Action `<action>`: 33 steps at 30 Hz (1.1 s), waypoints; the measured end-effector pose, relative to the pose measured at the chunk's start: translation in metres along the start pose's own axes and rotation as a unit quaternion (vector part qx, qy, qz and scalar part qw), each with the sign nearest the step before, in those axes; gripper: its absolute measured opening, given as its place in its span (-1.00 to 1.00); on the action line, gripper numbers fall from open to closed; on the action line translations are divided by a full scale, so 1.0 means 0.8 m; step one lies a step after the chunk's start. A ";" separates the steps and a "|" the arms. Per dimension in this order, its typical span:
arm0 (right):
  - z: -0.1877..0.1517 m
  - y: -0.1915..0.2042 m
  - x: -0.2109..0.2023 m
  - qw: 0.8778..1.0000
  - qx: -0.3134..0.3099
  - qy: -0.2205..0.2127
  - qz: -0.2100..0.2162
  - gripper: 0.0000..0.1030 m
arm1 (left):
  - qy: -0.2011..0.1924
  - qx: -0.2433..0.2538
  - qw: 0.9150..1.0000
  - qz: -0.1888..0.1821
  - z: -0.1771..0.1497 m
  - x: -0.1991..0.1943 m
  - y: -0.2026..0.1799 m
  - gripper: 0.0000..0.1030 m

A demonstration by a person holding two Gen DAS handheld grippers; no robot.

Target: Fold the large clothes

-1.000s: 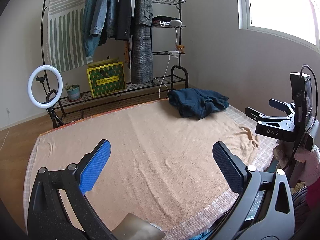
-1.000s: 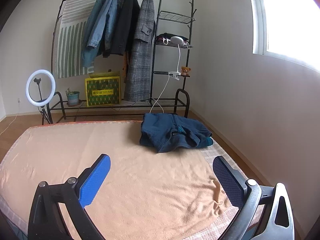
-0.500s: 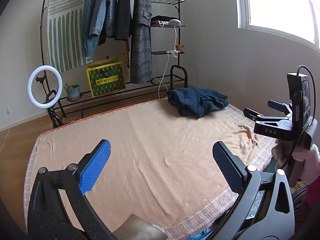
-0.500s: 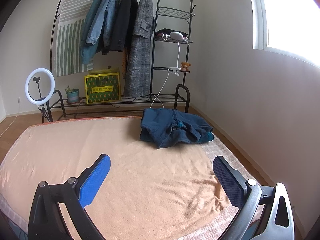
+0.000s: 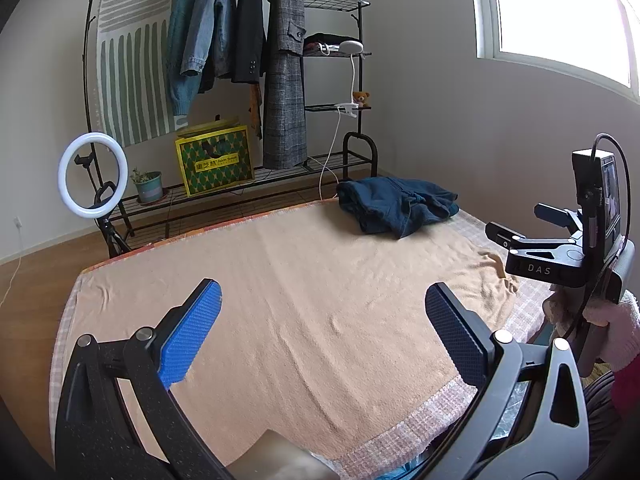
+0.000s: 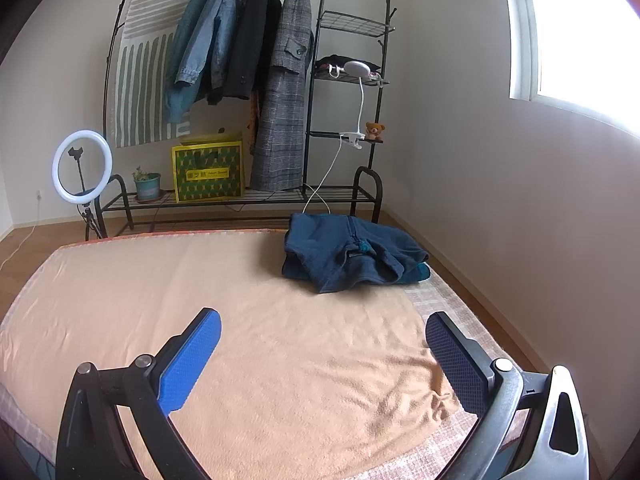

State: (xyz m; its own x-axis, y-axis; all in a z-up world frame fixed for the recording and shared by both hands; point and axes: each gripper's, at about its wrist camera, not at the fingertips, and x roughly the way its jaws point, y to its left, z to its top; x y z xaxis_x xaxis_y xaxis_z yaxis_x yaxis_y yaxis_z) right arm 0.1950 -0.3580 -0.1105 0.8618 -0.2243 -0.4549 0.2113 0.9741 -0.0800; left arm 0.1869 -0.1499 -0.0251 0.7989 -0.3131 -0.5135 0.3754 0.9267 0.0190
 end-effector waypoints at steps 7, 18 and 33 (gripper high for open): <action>-0.001 0.004 -0.002 1.000 -0.005 -0.001 0.002 0.99 | 0.001 0.000 1.000 0.001 0.000 -0.001 -0.001 1.00; -0.002 0.005 -0.001 1.000 -0.007 0.002 0.004 0.99 | 0.005 -0.002 1.000 0.005 -0.002 0.001 0.006 1.00; -0.006 0.007 0.004 1.000 -0.013 0.008 0.010 0.99 | 0.005 -0.003 1.000 0.017 -0.010 0.009 0.012 1.00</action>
